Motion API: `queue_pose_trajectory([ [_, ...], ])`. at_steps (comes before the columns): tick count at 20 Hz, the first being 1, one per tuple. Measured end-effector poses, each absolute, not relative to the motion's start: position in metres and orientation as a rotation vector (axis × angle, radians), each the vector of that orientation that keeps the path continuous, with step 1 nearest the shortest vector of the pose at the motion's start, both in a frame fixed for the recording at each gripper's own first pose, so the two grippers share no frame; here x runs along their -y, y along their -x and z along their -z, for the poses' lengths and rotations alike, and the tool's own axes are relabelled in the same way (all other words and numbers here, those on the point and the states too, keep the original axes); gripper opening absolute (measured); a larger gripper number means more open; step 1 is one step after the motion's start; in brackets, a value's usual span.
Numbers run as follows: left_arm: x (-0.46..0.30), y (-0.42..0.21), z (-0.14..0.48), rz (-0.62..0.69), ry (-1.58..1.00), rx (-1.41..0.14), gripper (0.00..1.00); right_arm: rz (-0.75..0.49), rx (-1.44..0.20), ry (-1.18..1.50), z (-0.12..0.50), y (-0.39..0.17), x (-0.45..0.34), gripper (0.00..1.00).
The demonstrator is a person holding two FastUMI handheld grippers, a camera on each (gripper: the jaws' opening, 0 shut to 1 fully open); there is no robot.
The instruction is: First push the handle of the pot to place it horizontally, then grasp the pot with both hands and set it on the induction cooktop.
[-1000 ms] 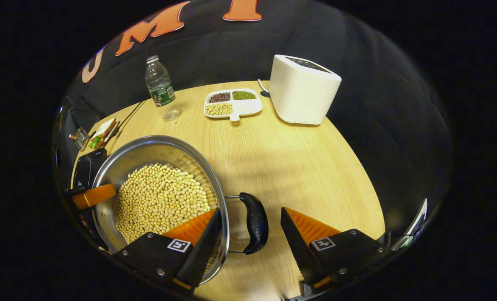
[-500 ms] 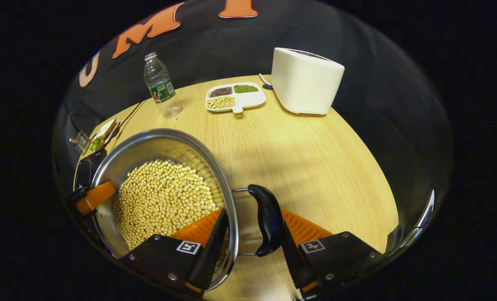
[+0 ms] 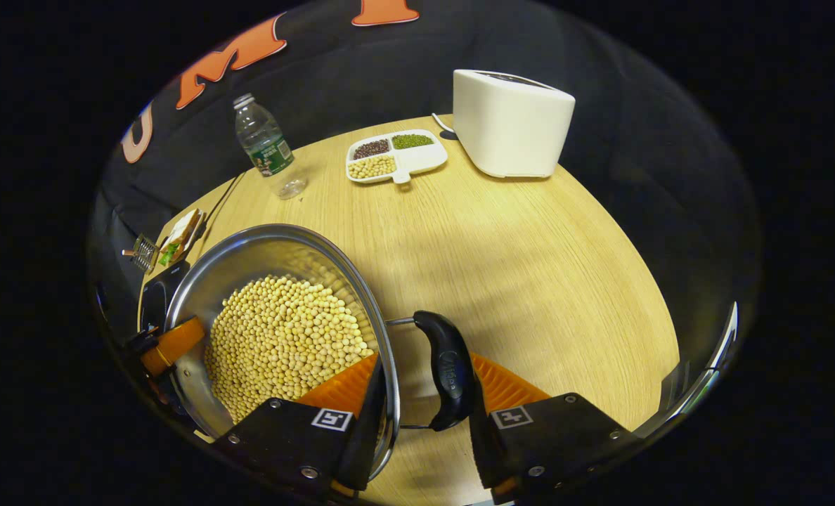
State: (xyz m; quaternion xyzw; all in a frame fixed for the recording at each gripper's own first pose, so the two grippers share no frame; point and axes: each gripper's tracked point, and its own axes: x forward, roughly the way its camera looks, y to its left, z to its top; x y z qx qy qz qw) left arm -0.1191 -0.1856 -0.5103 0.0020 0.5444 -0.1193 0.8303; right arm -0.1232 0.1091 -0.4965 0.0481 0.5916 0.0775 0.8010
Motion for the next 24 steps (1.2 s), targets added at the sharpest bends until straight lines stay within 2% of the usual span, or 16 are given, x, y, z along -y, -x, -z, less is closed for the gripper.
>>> queue_pose_trajectory([
  [4, 0.167, 0.111, 0.48, 0.23, 0.011, -1.104, 0.72, -0.189, -1.216, -0.096, 0.468, 0.116, -0.105, 0.57],
  [13, 0.094, 0.067, 0.404, 0.16, 0.008, -0.967, 0.72, -0.326, -1.112, -0.094, 0.384, 0.102, -0.128, 0.53],
  [19, 0.048, 0.05, 0.374, 0.07, 0.014, -0.937, 0.72, -0.412, -1.072, -0.068, 0.361, 0.087, -0.197, 0.53],
  [24, 0.026, 0.059, 0.299, 0.003, 0.002, -0.899, 0.7, -0.486, -1.045, -0.063, 0.344, 0.086, -0.235, 0.53],
])
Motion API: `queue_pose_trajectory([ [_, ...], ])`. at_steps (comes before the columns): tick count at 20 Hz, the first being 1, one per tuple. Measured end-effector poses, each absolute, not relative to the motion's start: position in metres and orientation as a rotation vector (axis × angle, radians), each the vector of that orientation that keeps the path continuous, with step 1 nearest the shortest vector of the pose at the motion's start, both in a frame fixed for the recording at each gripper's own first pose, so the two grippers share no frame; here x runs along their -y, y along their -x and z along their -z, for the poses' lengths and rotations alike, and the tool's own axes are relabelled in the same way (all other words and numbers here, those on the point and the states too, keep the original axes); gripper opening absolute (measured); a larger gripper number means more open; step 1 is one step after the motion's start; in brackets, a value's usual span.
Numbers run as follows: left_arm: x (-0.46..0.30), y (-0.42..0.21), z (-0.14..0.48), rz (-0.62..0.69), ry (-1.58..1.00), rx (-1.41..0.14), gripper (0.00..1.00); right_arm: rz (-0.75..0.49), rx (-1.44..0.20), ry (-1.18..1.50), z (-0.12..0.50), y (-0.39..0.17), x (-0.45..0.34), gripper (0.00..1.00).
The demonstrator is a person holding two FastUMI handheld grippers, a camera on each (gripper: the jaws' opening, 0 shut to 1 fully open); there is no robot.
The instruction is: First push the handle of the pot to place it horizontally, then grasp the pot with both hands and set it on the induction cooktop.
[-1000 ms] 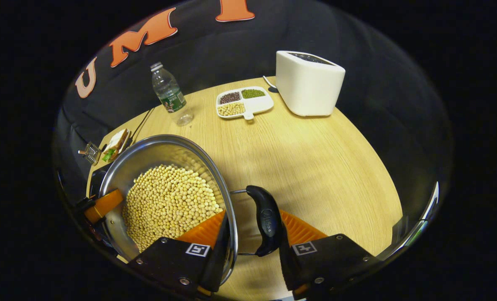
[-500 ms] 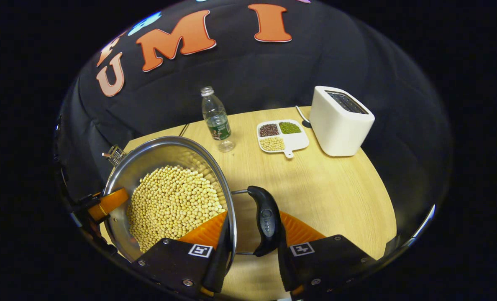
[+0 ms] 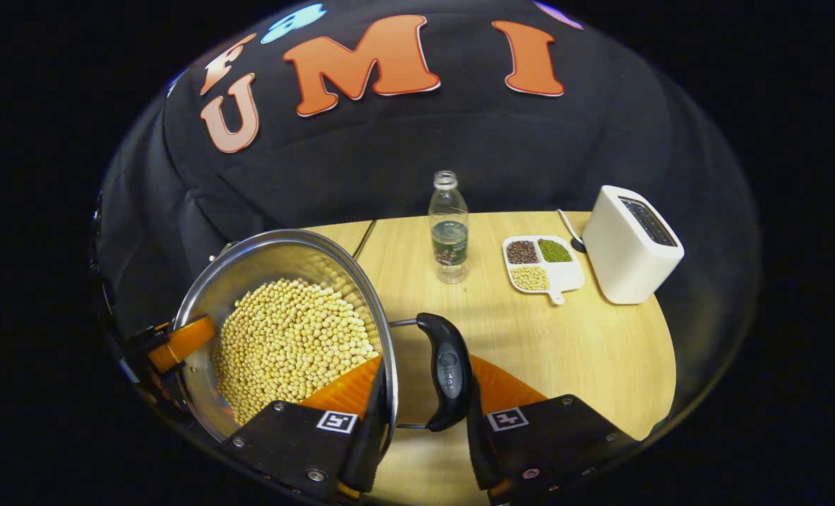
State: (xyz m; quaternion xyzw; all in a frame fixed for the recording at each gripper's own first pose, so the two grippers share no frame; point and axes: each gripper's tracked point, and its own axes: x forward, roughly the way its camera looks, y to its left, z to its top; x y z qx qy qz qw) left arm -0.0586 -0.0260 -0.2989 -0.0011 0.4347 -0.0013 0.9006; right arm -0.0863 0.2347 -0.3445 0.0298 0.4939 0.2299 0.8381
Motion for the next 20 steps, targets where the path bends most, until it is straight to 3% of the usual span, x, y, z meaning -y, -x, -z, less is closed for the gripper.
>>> queue_pose_trajectory([
  [5, 0.002, 0.064, 0.241, -0.046, 0.01, -0.89, 0.72, -0.537, -1.019, -0.051, 0.327, 0.078, -0.259, 0.53],
  [12, 0.014, 0.074, 0.244, -0.074, -0.025, -0.878, 0.7, -0.567, -1.024, -0.05, 0.328, 0.085, -0.296, 0.53],
  [20, 0.03, 0.077, 0.279, -0.105, 0.05, -0.968, 0.72, -0.56, -1.072, 0.008, 0.345, 0.099, -0.318, 0.53],
])
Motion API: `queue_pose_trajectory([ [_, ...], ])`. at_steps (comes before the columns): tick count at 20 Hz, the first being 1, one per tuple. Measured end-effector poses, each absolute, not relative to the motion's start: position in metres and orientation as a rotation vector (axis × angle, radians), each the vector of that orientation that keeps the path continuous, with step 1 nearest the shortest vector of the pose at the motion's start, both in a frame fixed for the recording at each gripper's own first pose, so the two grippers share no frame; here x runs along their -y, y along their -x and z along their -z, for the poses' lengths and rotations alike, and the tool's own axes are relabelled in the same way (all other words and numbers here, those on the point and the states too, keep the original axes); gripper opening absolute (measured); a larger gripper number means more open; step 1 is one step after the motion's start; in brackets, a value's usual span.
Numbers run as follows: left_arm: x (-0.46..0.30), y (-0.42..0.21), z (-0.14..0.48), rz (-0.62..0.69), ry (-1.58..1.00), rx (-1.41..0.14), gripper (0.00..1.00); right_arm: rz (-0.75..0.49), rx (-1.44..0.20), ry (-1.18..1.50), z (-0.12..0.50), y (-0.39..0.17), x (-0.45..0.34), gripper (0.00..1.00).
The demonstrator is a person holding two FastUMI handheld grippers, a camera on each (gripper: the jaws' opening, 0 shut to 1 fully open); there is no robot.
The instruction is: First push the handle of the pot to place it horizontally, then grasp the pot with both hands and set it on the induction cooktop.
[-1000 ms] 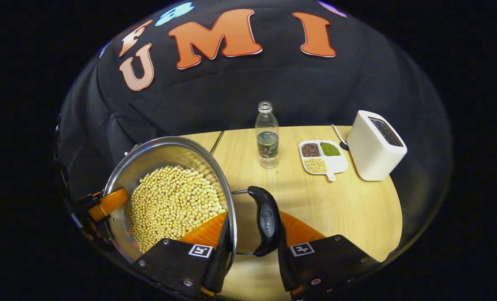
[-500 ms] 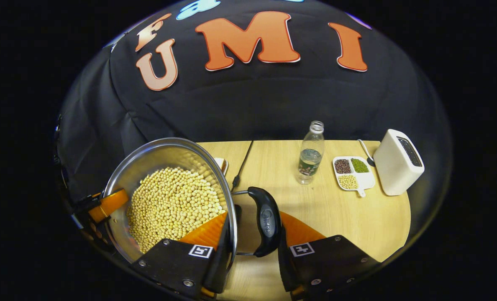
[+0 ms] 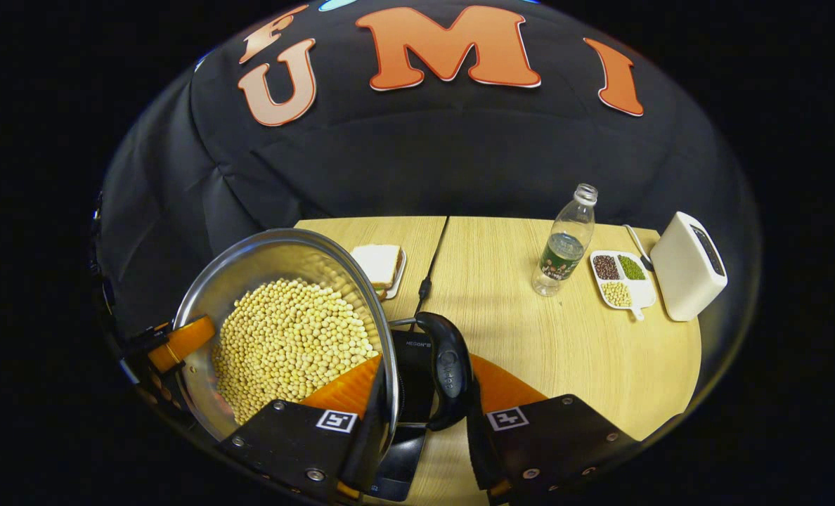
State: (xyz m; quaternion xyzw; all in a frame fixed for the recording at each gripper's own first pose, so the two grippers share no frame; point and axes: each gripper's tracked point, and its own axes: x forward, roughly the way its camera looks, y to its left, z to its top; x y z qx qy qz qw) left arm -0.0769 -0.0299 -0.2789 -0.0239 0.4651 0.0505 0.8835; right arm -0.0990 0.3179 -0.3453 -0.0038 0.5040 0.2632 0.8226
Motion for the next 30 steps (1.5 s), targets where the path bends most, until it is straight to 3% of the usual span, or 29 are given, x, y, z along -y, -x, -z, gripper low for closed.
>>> queue_pose_trajectory([
  [16, 0.047, 0.056, 0.302, -0.08, 0.053, -1.093, 0.72, -0.503, -1.16, 0.058, 0.348, 0.112, -0.328, 0.53],
  [17, 0.047, 0.056, 0.3, -0.079, 0.051, -1.095, 0.72, -0.507, -1.164, 0.059, 0.349, 0.111, -0.327, 0.58],
  [18, 0.047, 0.055, 0.297, -0.081, 0.05, -1.099, 0.72, -0.508, -1.166, 0.057, 0.349, 0.112, -0.327, 0.53],
  [20, 0.048, 0.051, 0.296, -0.082, 0.04, -1.092, 0.72, -0.513, -1.157, 0.05, 0.347, 0.109, -0.328, 0.58],
  [21, 0.049, 0.051, 0.296, -0.084, 0.037, -1.097, 0.72, -0.52, -1.155, 0.051, 0.349, 0.109, -0.326, 0.53],
  [24, 0.048, 0.056, 0.293, -0.09, 0.048, -1.092, 0.72, -0.543, -1.142, 0.048, 0.349, 0.108, -0.328, 0.53],
  [30, 0.05, 0.067, 0.286, -0.13, 0.104, -1.083, 0.9, -0.578, -1.051, 0.099, 0.334, 0.098, -0.313, 0.72],
])
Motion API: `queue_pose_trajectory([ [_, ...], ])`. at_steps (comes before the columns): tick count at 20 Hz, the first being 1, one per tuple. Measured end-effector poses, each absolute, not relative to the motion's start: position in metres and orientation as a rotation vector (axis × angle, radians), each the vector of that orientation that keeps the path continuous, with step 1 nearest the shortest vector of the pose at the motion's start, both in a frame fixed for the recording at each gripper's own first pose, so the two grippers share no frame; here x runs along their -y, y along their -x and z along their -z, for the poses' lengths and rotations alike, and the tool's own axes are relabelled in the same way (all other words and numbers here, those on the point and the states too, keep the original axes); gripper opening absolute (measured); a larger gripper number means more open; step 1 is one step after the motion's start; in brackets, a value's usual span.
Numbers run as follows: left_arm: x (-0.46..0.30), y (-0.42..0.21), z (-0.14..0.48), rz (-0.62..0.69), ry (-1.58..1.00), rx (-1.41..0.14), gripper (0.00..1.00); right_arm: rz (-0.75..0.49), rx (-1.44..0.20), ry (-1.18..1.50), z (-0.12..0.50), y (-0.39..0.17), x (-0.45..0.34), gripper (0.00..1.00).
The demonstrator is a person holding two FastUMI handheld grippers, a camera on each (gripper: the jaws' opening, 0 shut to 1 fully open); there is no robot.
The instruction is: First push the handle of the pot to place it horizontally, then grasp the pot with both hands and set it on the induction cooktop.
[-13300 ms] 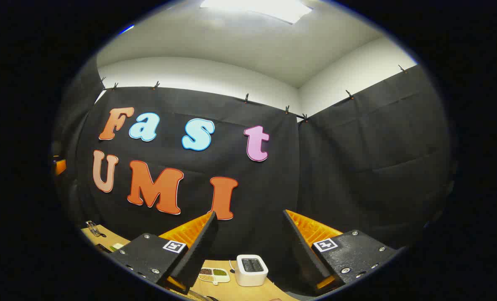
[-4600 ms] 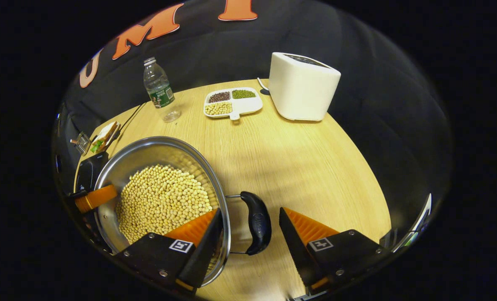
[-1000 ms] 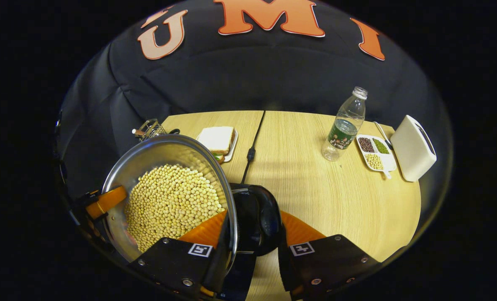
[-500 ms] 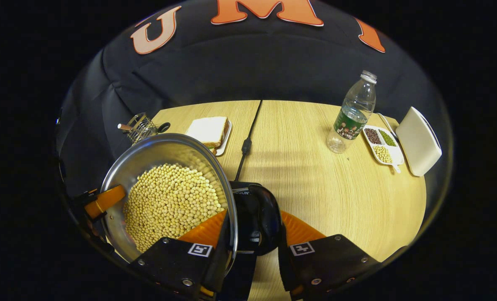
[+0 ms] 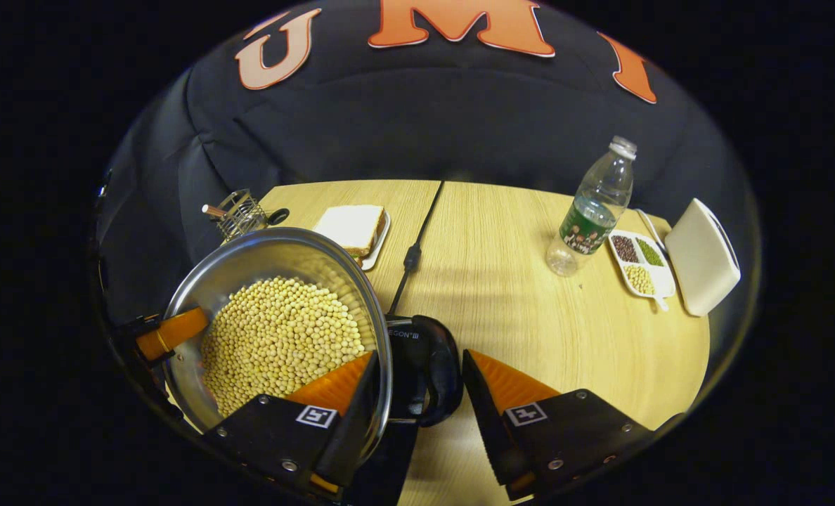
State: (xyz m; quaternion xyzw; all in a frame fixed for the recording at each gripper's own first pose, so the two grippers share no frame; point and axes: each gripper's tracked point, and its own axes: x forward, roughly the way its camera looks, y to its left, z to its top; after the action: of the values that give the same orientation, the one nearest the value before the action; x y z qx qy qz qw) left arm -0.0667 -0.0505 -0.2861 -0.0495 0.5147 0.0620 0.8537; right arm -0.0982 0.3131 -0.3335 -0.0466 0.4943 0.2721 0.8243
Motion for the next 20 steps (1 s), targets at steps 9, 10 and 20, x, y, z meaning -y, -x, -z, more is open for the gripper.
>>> queue_pose_trajectory([
  [9, 0.046, 0.079, 0.18, -0.22, 0.06, -0.878, 0.99, -0.595, -0.801, 0.061, 0.24, 0.059, -0.222, 0.9],
  [10, 0.052, 0.074, 0.166, -0.215, 0.051, -0.845, 0.98, -0.585, -0.764, 0.057, 0.226, 0.052, -0.206, 0.9],
  [20, 0.164, 0.037, 0.002, -0.116, 0.071, -0.507, 0.98, -0.413, -0.407, 0.043, 0.077, -0.014, -0.01, 0.93],
])
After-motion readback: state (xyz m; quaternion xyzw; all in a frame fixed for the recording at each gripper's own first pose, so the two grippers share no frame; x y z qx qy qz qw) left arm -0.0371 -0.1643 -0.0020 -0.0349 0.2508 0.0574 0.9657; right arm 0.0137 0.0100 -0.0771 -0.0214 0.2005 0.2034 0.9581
